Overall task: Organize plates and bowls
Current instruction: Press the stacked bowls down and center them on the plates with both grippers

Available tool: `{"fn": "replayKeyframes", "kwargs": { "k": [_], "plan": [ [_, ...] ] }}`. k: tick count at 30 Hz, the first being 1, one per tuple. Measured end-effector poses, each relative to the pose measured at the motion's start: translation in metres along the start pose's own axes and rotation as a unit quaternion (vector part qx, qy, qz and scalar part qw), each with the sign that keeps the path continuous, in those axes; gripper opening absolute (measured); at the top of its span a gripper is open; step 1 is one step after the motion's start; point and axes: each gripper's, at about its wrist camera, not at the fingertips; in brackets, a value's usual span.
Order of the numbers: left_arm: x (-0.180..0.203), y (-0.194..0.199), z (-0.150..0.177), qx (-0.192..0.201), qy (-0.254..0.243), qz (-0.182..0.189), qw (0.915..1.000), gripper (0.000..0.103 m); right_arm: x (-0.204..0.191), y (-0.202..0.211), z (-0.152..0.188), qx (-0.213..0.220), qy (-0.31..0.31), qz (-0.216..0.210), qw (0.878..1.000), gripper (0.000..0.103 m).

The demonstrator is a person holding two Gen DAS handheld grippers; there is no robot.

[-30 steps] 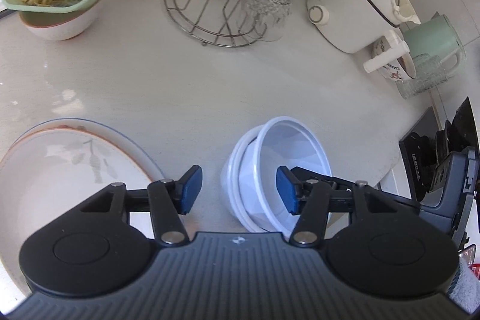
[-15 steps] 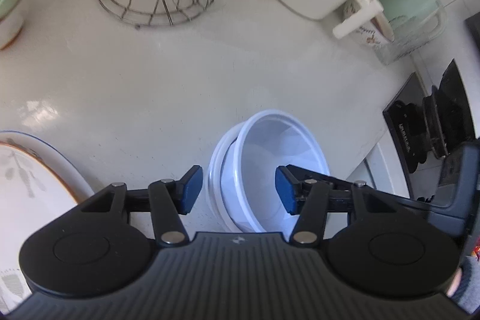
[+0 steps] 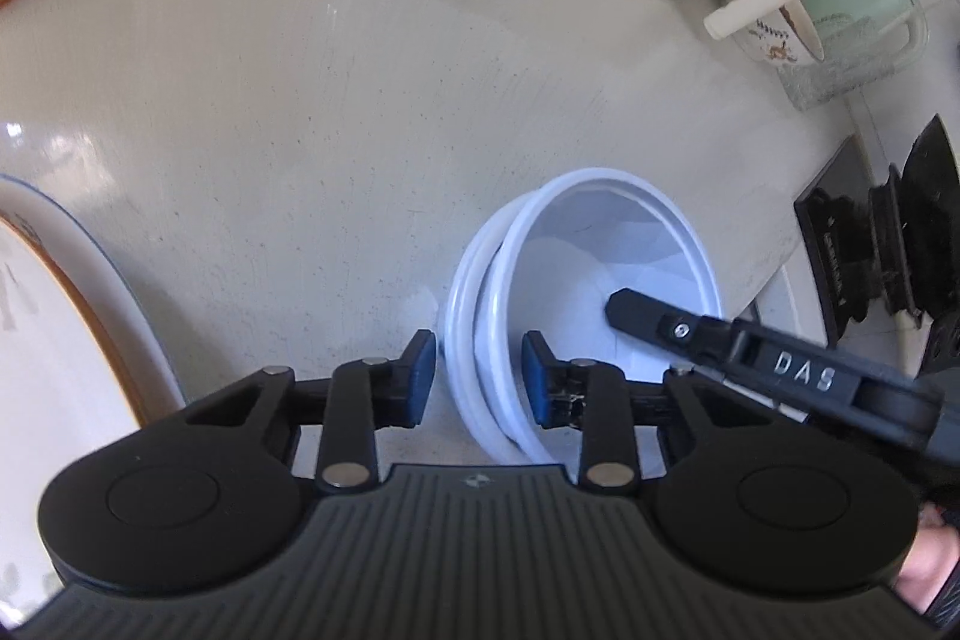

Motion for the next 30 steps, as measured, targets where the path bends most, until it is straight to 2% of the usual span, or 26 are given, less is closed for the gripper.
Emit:
{"fn": "replayKeyframes", "kwargs": {
  "k": [12,22,30],
  "plan": [
    [-0.012,0.011,-0.002,0.002,0.035,0.01,0.9993,0.034,-0.004,0.0,0.001,0.0,0.016,-0.002,1.0,0.022],
    [0.01,0.046,-0.008,0.016,0.005,0.0,0.9999,0.034,-0.016,0.025,0.0,0.016,0.016,-0.015,1.0,0.022],
    [0.016,0.081,-0.006,0.034,0.004,-0.003,0.9994,0.034,-0.037,0.049,0.0,0.024,0.035,-0.025,0.999,0.022]
  ]
}}
Point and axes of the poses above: each gripper's, at about its wrist camera, not at the fingertips, and y roughly against the way its jaws point, x to its right, z to its underside, and after that the axes turned 5 degrees about z, right-handed
